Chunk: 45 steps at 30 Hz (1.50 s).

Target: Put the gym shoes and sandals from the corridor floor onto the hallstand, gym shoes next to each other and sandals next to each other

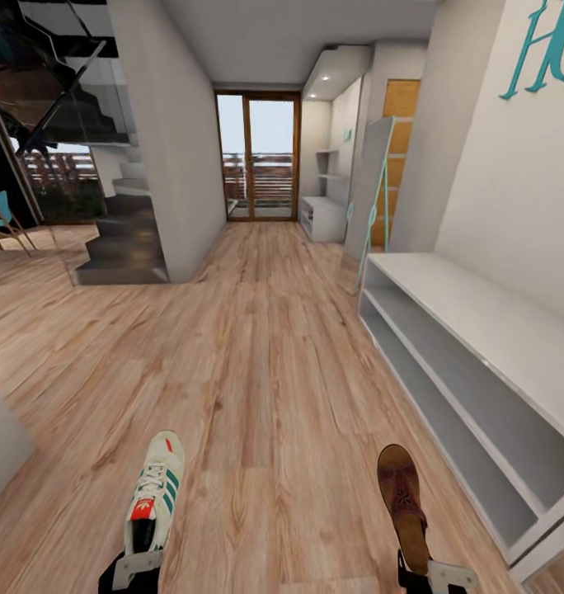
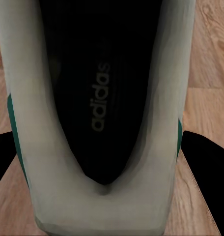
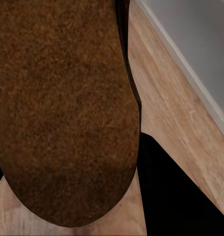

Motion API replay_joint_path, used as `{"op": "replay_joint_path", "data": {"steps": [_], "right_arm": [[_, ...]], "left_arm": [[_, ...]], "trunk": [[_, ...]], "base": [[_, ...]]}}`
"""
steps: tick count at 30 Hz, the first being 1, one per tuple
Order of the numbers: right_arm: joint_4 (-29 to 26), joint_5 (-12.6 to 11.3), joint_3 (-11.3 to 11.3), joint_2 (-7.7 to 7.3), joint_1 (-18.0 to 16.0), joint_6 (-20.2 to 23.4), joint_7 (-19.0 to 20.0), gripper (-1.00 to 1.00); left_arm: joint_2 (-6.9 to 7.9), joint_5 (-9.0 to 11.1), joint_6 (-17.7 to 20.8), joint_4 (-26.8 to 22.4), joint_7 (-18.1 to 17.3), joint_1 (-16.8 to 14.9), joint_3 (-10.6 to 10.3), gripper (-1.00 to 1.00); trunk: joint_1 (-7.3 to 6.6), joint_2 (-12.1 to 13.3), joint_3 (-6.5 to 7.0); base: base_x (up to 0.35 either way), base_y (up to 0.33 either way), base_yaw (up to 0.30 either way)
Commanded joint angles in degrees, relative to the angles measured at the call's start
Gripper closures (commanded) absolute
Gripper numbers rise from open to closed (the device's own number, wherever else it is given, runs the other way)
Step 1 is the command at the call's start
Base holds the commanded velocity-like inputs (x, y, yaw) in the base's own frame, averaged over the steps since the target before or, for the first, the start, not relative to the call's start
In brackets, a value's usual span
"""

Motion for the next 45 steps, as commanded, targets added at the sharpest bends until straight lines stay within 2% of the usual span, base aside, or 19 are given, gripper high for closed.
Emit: {"op": "replay_joint_path", "data": {"steps": [1, 7, 22, 45], "right_arm": [[0.1, 0.4, -0.2, 0.02, 0.0, -0.1, -0.2, 1.0], [0.1, 0.4, -0.2, 0.08, 0.0, -0.1, -0.2, 1.0], [0.0, 0.5, -0.2, -0.02, 0.0, -0.1, -0.2, 1.0], [0.2, 0.5, -0.1, 0.02, 0.0, -0.2, -0.3, 1.0]], "left_arm": [[-0.04, -0.4, -0.2, 0.0, -0.4, -0.1, 0.5, 1.0], [-0.04, -0.4, -0.2, 0.0, -0.4, -0.1, 0.5, 1.0], [-0.21, -0.4, -0.2, 0.0, -0.4, -0.1, 0.4, 1.0], [-0.2, -0.4, -0.2, 0.1, -0.4, -0.1, 0.4, 1.0]], "trunk": [[0.02, 0.0, -0.05], [0.02, 0.0, -0.09], [0.02, 0.0, -0.89], [0.02, 0.0, -0.94]], "base": [[0.338, 0.0, 0.0], [0.338, 0.0, 0.019], [0.338, 0.0, 0.16], [0.338, 0.0, 0.006]]}}
